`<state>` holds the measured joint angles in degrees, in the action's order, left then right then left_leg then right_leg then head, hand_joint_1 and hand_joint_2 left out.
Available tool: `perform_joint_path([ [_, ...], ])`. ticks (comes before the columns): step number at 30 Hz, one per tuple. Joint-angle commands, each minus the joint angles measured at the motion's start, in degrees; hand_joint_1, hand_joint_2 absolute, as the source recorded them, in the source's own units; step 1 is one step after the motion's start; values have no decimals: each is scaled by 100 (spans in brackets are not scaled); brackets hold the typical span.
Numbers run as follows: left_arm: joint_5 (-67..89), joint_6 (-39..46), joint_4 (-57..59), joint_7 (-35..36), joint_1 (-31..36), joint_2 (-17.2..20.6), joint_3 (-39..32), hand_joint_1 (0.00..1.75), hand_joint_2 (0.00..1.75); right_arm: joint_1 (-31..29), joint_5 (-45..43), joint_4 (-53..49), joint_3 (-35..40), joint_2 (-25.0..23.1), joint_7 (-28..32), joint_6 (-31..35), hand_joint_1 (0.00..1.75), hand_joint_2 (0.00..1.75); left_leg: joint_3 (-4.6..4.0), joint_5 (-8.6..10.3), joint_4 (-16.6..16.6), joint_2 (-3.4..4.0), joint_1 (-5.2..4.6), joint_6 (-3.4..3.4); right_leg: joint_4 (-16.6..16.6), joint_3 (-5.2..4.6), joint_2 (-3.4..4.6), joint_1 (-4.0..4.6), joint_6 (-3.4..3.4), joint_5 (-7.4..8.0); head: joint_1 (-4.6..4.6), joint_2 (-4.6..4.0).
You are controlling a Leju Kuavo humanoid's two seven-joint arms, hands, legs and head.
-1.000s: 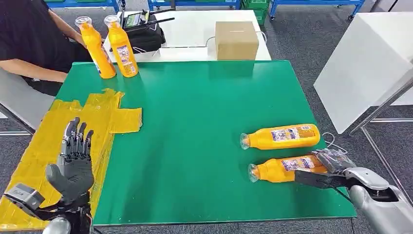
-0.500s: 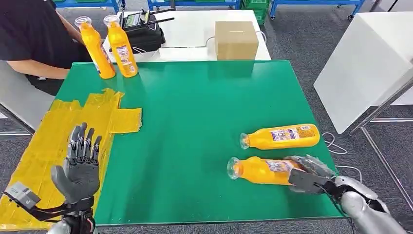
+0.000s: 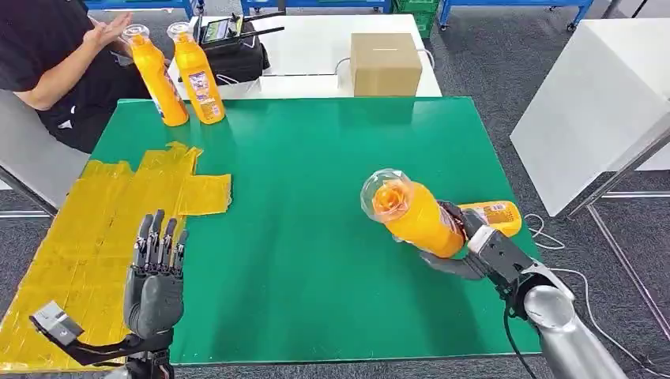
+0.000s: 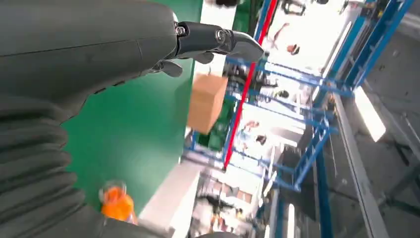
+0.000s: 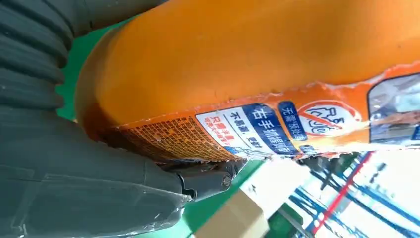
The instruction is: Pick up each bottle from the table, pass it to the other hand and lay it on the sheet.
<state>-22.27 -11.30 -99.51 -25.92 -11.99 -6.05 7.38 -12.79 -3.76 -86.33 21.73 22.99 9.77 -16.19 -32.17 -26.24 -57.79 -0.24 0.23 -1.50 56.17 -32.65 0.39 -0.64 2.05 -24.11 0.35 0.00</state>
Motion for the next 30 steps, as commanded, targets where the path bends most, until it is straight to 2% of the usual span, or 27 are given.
perform_joint_path([
  [1,489,63,533,-179,376,4,866,0,175,-1075,-201,1617,93,-1228,36,235,175,175,16,-1,8,22,4,5,-9,8,17,5,-5,6,0,0],
  [10,488,74,516,-191,365,50,868,0,175,-1064,-211,1624,109,-1204,65,265,175,175,20,-1,9,10,4,6,-8,13,6,6,-6,-1,-2,0],
  [13,983,228,561,-388,508,33,992,0,175,-1301,-297,2087,202,-1501,-10,273,175,175,13,0,8,14,4,6,-7,6,10,6,-6,1,0,0],
  [16,1398,594,673,-489,718,-34,1073,0,175,-1655,-185,2752,590,-1921,-59,320,175,175,6,1,8,30,5,7,-6,-4,26,6,-7,7,-2,0],
  [21,1317,709,725,-476,793,-71,863,0,175,-1884,264,3035,1435,-2410,-248,356,175,175,8,0,10,42,6,11,-2,-9,36,7,-11,6,0,0],
  [27,1157,727,663,-477,754,-132,588,0,175,-1862,488,2932,2224,-2536,-384,226,175,175,-3,6,6,13,7,11,6,-16,12,12,-4,0,0,0],
  [30,1142,707,639,-478,753,-136,567,0,175,-1930,499,2936,2409,-2543,-437,199,175,175,5,0,6,23,12,12,3,-7,18,19,-5,-2,0,0],
])
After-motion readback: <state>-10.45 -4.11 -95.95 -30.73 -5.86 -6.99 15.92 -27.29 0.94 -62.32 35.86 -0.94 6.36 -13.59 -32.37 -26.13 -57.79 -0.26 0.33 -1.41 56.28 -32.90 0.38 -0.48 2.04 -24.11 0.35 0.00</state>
